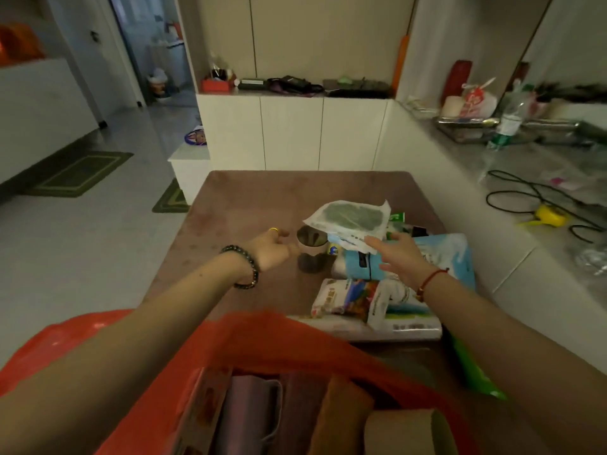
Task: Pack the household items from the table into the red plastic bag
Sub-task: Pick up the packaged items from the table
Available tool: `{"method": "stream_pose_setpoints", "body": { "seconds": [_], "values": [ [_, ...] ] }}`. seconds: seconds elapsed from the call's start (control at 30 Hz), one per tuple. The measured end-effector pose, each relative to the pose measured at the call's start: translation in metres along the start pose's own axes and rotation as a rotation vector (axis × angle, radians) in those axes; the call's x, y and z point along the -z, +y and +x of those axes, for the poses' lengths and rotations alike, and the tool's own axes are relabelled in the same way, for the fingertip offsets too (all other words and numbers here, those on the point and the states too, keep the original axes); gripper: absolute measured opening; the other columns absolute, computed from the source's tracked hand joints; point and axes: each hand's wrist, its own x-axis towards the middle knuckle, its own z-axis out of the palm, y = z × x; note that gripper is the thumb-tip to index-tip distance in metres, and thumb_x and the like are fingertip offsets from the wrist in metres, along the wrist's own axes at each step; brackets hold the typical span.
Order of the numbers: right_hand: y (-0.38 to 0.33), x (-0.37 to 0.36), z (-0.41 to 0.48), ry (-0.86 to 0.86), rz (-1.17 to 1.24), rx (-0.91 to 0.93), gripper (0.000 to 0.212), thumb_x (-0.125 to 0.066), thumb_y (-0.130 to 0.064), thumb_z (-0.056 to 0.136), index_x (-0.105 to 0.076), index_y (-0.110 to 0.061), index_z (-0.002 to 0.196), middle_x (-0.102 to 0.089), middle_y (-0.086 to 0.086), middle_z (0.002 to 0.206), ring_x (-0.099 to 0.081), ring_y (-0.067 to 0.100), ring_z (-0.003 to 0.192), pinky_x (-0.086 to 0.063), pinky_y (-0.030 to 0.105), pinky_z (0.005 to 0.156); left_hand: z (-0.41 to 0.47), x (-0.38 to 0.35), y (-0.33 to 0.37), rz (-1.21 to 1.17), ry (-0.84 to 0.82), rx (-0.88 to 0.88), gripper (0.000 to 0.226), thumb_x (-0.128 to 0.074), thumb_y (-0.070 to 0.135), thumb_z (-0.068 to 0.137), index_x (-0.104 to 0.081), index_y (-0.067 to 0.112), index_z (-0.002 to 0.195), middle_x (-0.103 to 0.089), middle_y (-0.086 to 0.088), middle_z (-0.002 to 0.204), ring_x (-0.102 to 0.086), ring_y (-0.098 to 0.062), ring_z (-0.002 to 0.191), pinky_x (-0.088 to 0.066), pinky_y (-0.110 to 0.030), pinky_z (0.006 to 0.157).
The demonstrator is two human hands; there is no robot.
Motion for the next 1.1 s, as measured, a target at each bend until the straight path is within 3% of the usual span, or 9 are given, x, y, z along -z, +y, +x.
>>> {"method": "stream_pose_setpoints", "body": {
  "seconds": [0.27,0.4,0.47,0.57,0.67,0.83,0.9,1.0,1.1],
  "values": [
    [0.015,-0.018,0.102,0.186,-0.033,-0.134,0.047,-0.065,-0.027,0.082,-0.055,0.002,0.119,-0.059,0.018,0.125,-0.056,0.033,0.114,-0.047,0.039,0.097,0.093,-0.027,0.005,-0.388,-0.083,0.122,0.058,-0.049,0.036,0.09,-0.032,0.009,0.138,-0.049,-0.009,0.133,-0.048,-0.01,0.079,-0.039,-0.015,0.048],
    [0.021,-0.011,0.119,0.221,-0.119,-0.118,0.014,-0.063,-0.015,0.083,-0.063,-0.002,0.088,-0.061,0.012,0.09,-0.059,0.03,0.094,-0.048,0.036,0.082,0.119,-0.037,-0.004,-0.542,-0.061,0.159,0.061,-0.051,0.041,0.087,-0.035,0.007,0.135,-0.055,-0.007,0.122,-0.06,-0.018,0.092,-0.042,-0.025,0.058],
    [0.018,-0.002,0.12,0.268,-0.143,-0.043,0.025,-0.06,-0.013,0.085,-0.052,-0.012,0.061,-0.055,0.008,0.071,-0.055,0.025,0.076,-0.046,0.027,0.066,0.126,-0.043,-0.007,-0.584,-0.012,0.16,0.06,-0.053,0.042,0.085,-0.039,0.005,0.131,-0.055,-0.012,0.126,-0.059,-0.025,0.103,-0.049,-0.03,0.062],
    [-0.003,0.005,0.107,0.279,0.015,0.11,0.032,-0.051,-0.013,0.091,-0.043,-0.017,0.061,-0.047,0.002,0.063,-0.046,0.015,0.057,-0.041,0.013,0.044,0.133,-0.045,-0.008,-0.683,0.138,0.105,0.041,-0.056,0.037,0.085,-0.047,0.007,0.112,-0.056,-0.014,0.124,-0.058,-0.025,0.099,-0.054,-0.038,0.077],
    [-0.035,0.01,0.085,0.208,0.288,0.246,0.025,-0.047,-0.014,0.094,-0.045,-0.018,0.069,-0.05,0.001,0.067,-0.051,0.013,0.055,-0.045,0.025,0.05,0.133,-0.039,-0.004,-0.822,0.206,0.023,0.035,-0.058,0.04,0.083,-0.044,0.018,0.106,-0.053,-0.013,0.128,-0.052,-0.02,0.097,-0.046,-0.033,0.081],
    [-0.065,0.007,0.037,-0.162,0.515,0.428,0.015,-0.047,-0.014,0.094,-0.054,-0.019,0.082,-0.067,0.002,0.081,-0.065,0.012,0.063,-0.055,0.026,0.055,0.118,-0.023,0.006,-1.158,-0.298,0.099,0.098,-0.062,0.064,0.053,-0.037,0.018,0.136,-0.055,-0.013,0.13,-0.059,-0.028,0.109,-0.051,-0.038,0.08],
    [-0.062,0.0,0.023,-0.357,0.492,0.376,0.009,-0.053,-0.02,0.088,-0.06,-0.025,0.085,-0.07,-0.002,0.081,-0.066,0.013,0.065,-0.056,0.027,0.056,0.109,-0.023,0.008,-1.202,-0.459,0.021,0.069,-0.057,0.058,0.062,-0.06,0.017,0.117,-0.071,-0.009,0.107,-0.069,-0.024,0.093,-0.057,-0.037,0.072],
    [-0.052,-0.001,0.022,-0.488,0.326,0.201,0.022,-0.056,-0.037,0.079,-0.067,-0.022,0.091,-0.074,-0.001,0.084,-0.068,0.017,0.074,-0.057,0.032,0.064,0.104,-0.026,-0.001,-1.347,-0.403,-0.076,0.034,-0.059,0.036,0.072,-0.068,0.017,0.099,-0.076,-0.006,0.096,-0.072,-0.022,0.086,-0.059,-0.035,0.066],
    [-0.036,0.004,0.05,-0.098,0.293,0.069,0.026,-0.052,-0.033,0.091,-0.063,-0.01,0.084,-0.069,0.006,0.086,-0.066,0.015,0.069,-0.053,0.023,0.057,0.106,-0.016,-0.02,-1.366,-0.127,-0.071,0.033,-0.064,0.022,0.075,-0.064,0.01,0.106,-0.072,-0.013,0.104,-0.07,-0.027,0.092,-0.059,-0.041,0.074]
  ]
}}
